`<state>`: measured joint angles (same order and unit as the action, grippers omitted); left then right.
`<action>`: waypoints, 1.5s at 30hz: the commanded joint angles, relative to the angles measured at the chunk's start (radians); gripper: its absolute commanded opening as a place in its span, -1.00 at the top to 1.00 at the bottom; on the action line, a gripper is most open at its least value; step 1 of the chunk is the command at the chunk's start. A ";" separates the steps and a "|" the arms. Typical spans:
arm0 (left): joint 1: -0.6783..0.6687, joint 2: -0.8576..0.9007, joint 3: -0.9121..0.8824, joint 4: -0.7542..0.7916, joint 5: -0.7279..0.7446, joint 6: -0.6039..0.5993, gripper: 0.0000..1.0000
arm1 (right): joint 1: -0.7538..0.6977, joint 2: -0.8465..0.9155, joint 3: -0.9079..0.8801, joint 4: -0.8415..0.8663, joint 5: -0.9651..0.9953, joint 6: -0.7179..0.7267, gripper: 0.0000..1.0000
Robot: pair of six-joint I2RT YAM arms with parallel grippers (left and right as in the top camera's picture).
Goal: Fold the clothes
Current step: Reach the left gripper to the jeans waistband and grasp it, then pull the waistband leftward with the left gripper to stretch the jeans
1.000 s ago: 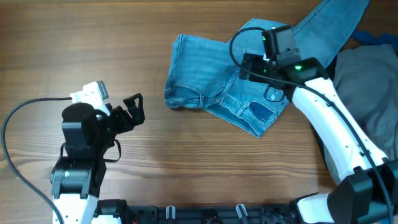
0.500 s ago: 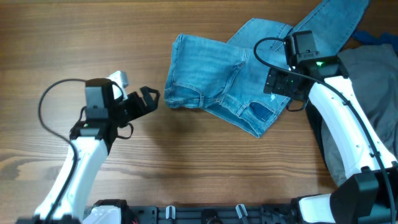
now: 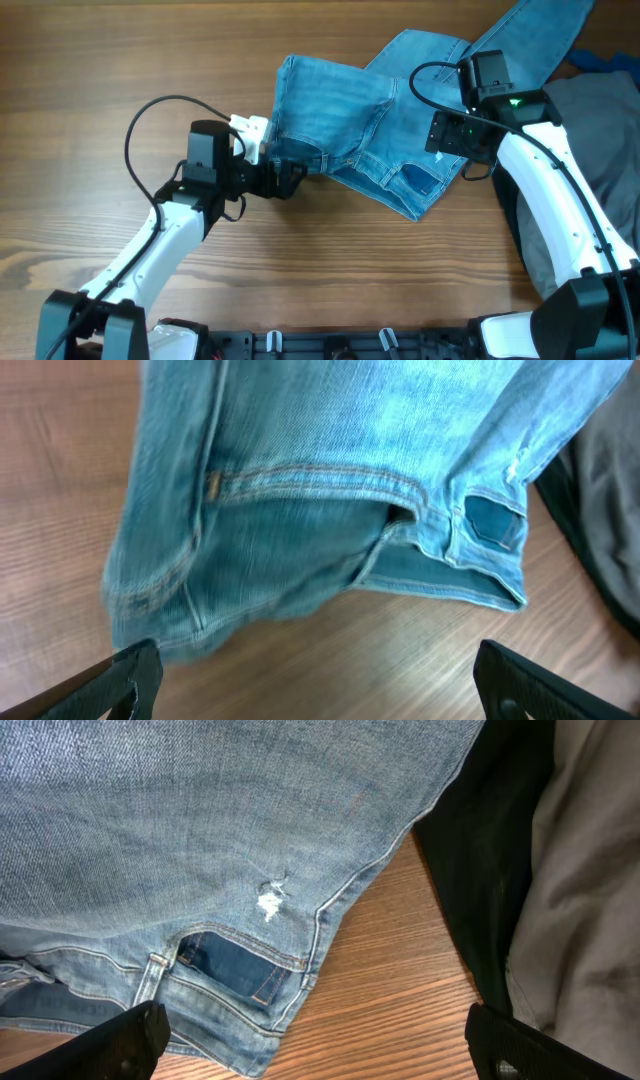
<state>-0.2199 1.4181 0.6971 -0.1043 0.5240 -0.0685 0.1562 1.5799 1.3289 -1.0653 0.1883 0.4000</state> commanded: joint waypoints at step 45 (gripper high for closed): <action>0.066 0.003 0.039 0.146 -0.526 0.039 0.92 | -0.003 -0.020 0.018 -0.010 0.022 0.003 -1.00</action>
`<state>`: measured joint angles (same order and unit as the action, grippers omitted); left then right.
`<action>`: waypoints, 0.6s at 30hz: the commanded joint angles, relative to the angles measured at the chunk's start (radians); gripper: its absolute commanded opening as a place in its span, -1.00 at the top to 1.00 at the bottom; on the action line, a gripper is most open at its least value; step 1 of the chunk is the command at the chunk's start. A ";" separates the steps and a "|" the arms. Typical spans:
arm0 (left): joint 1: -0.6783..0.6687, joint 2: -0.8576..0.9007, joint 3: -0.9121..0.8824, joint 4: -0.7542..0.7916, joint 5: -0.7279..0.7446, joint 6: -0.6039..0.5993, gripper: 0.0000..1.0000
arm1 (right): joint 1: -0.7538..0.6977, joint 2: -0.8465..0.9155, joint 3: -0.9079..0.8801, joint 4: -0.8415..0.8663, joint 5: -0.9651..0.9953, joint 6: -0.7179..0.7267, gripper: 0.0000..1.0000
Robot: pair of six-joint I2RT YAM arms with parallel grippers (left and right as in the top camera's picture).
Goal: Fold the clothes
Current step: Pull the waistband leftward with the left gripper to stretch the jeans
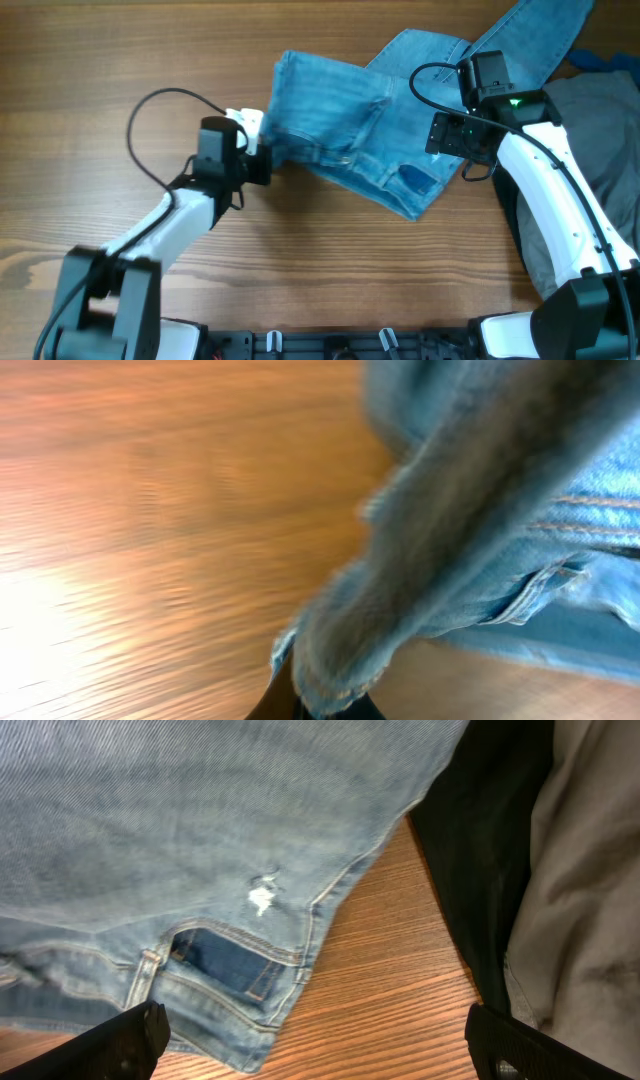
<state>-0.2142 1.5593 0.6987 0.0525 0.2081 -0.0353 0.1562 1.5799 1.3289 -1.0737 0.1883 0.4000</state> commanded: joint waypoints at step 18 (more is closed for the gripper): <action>0.582 -0.264 0.148 -0.039 -0.010 -0.069 -1.00 | -0.003 -0.020 0.018 -0.003 0.021 0.003 -0.99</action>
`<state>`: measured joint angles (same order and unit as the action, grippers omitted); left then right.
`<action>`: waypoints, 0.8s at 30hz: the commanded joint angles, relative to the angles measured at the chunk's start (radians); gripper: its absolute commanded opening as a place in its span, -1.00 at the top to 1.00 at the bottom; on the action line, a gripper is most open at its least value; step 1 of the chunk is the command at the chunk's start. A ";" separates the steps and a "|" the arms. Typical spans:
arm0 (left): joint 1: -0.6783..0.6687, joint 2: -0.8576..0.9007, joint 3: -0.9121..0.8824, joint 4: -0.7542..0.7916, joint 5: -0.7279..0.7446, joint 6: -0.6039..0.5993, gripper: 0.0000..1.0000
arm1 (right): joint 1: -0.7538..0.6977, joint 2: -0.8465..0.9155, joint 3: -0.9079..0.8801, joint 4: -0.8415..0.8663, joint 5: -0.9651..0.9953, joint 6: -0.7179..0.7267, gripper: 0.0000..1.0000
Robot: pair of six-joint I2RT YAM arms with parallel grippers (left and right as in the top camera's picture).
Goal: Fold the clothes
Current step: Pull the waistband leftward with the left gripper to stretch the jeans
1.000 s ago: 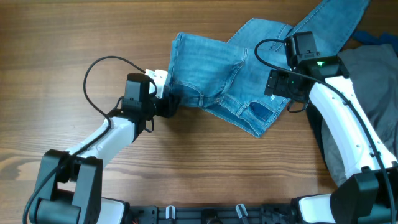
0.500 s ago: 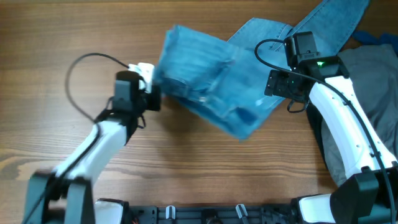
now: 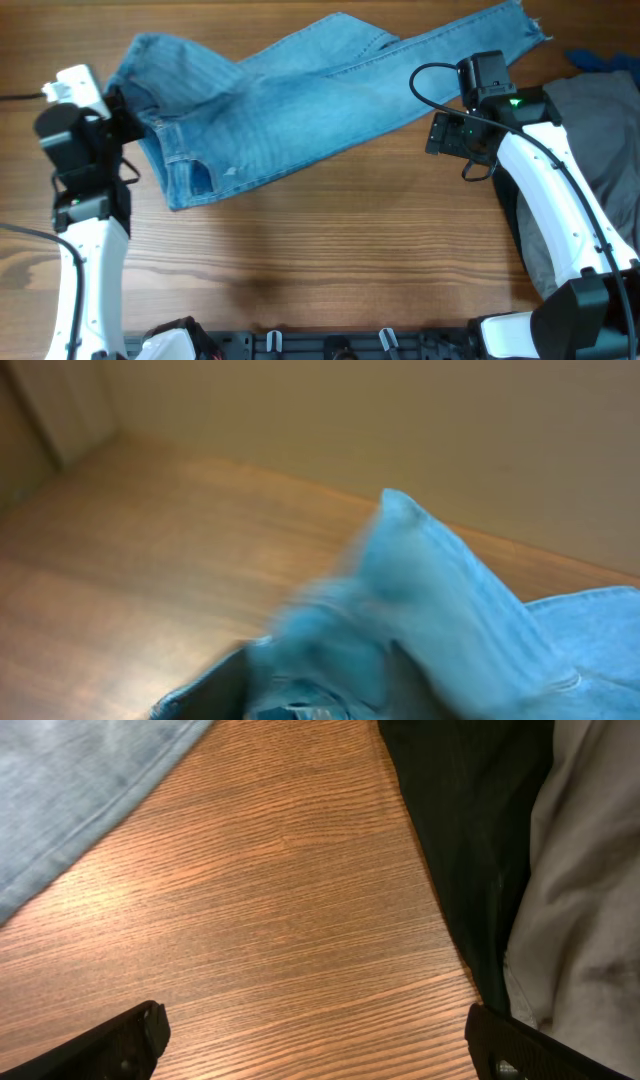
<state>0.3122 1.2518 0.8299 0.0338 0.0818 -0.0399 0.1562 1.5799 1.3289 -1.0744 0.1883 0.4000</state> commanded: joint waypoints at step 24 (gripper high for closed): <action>-0.141 0.243 0.000 -0.740 0.225 -0.556 -1.00 | -0.003 -0.019 0.018 0.042 -0.062 -0.008 -0.99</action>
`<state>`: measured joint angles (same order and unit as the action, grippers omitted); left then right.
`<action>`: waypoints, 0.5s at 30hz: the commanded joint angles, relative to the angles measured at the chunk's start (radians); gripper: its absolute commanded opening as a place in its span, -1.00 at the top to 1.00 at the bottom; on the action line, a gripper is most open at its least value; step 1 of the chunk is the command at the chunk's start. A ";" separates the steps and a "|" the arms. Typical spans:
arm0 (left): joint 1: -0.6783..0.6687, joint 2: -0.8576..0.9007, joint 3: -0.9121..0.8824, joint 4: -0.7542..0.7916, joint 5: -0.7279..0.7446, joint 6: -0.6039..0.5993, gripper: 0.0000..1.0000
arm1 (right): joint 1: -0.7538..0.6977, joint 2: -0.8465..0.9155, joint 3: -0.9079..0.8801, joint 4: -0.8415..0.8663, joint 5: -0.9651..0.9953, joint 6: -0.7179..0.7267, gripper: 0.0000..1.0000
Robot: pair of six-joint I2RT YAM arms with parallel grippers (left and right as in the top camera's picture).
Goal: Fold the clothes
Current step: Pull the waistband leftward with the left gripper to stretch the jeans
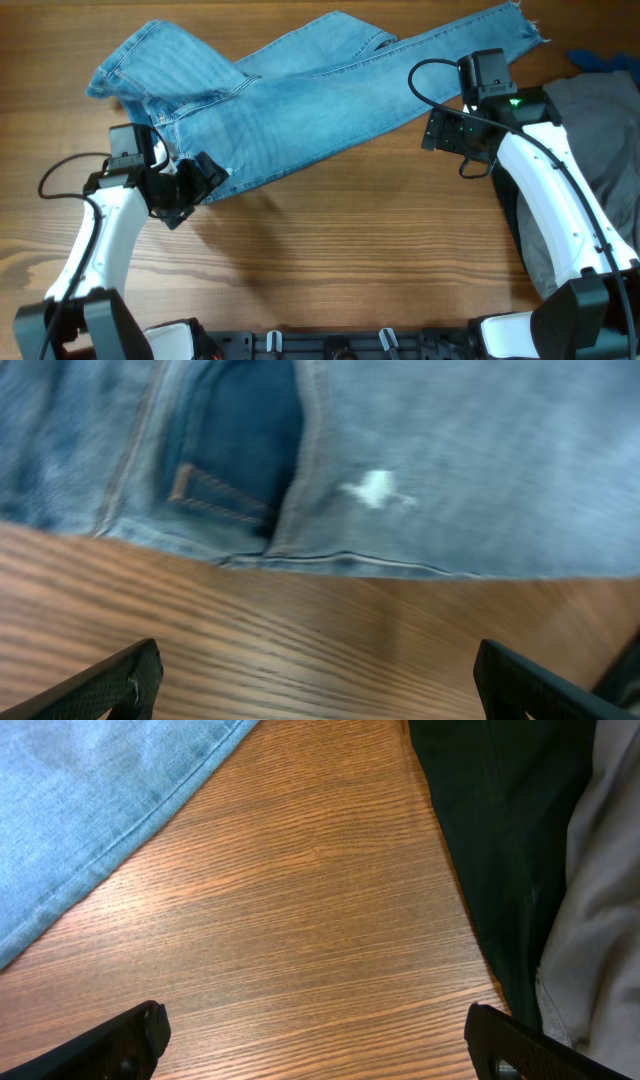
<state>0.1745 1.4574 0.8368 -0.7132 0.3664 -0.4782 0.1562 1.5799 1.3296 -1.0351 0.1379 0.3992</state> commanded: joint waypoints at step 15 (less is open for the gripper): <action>-0.002 0.201 -0.006 0.074 -0.246 -0.473 0.10 | -0.003 -0.019 0.018 -0.014 -0.011 -0.007 -1.00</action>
<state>0.1749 1.6360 0.8375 -0.6529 0.2226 -0.8829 0.1562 1.5799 1.3296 -1.0439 0.1349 0.3992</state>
